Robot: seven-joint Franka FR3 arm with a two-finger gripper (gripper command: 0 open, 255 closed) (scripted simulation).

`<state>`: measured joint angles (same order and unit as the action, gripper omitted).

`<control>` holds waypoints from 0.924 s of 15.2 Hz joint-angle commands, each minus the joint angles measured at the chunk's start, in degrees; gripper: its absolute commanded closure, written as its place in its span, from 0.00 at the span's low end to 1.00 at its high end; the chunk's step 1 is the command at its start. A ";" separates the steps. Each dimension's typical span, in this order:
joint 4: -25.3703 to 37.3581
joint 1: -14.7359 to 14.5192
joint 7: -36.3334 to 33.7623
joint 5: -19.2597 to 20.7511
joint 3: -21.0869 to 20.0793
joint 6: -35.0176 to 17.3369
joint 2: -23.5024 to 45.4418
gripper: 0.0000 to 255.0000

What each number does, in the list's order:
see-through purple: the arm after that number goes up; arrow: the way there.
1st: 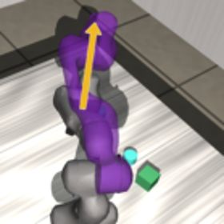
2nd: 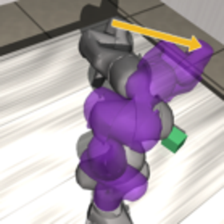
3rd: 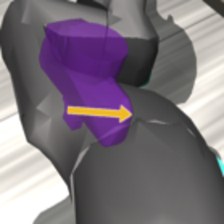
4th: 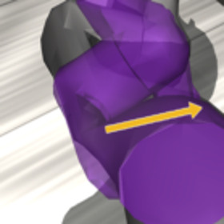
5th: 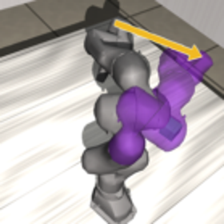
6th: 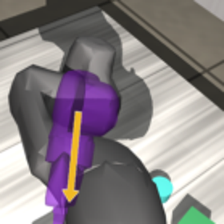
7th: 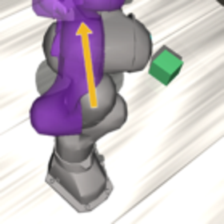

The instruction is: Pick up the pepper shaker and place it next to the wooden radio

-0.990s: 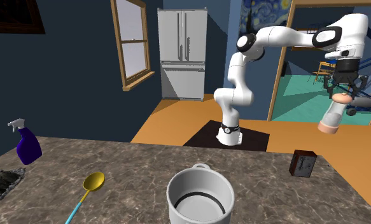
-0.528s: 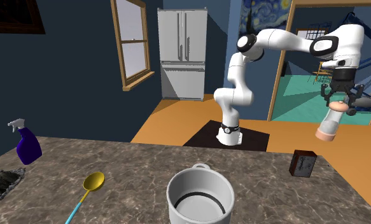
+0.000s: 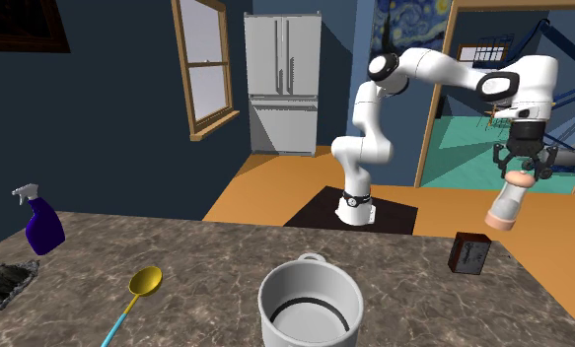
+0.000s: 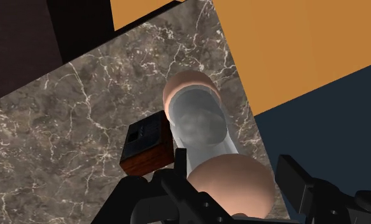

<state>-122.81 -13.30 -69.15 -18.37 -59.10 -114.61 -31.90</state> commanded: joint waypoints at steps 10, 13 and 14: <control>-6.39 1.09 -0.96 -0.97 -4.55 -8.26 1.30 1.00; -7.93 1.77 -1.32 -1.09 -6.17 -10.63 1.96 1.00; -8.43 2.05 -1.46 -1.11 -6.76 -11.43 2.20 1.00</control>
<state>-130.82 -11.58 -70.41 -19.48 -65.20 -125.21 -29.98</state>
